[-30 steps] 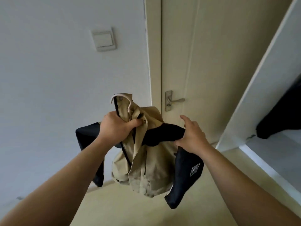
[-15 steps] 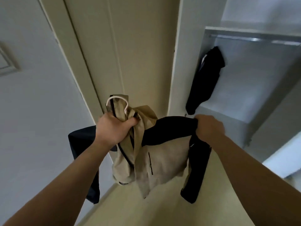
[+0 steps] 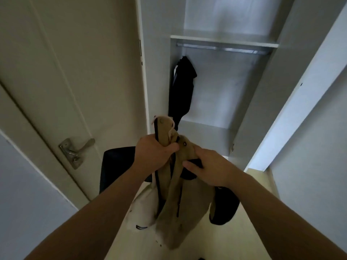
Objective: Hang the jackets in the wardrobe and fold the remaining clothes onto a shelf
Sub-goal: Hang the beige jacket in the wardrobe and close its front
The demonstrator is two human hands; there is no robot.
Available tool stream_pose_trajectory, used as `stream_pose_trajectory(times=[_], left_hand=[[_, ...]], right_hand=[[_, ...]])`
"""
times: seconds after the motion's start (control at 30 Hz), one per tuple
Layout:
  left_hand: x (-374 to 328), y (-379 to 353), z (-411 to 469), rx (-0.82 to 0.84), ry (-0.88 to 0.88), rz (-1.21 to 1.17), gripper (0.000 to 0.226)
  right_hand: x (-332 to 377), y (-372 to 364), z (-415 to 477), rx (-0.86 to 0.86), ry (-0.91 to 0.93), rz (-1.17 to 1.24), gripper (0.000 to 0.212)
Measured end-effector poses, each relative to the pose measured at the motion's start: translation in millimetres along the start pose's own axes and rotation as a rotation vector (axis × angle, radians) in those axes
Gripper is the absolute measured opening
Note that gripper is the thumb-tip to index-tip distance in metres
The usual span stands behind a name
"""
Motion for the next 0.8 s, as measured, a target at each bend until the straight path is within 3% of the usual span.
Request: stream_pose_trajectory(times=[0.23,0.3,0.37,0.43,0.53,0.63,0.8], left_hand=[[-52,-83,83,0.167,-0.272,0.145,0.068],[-61,-91,106,0.065,-0.428,0.297,0.060],[-64,-105,130,-0.049,-0.559,0.480,0.031],[-62,-116,153,-0.121,-0.591,0.554,0.045],[-55,-122,194,-0.207,-0.518,0.331,0.055],[-46,-157,226,-0.115,-0.483,0.166,0.058],[-12,-260,270,0.334,-0.470,0.401,0.065]], right_hand=[[-106,50,9,-0.451,-0.282,-0.113,0.059],[-131,61,23,-0.493,-0.348,-0.160,0.052],[-167,72,44,-0.503,-0.425,-0.228,0.046],[-198,82,65,-0.510,-0.486,-0.295,0.043],[-240,99,97,-0.525,-0.551,-0.326,0.044],[-276,115,125,-0.551,-0.595,-0.309,0.042],[-323,118,176,-0.518,-0.644,-0.332,0.039]])
Point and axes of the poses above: each hand's wrist, its own z-axis towards the middle knuckle, its own y-axis out of the back of the hand, x = y × z, the point moved 10 cm from there along z, towards the middle knuckle, and after that the axes turned 11 degrees about -z, right-handed, at the moved point
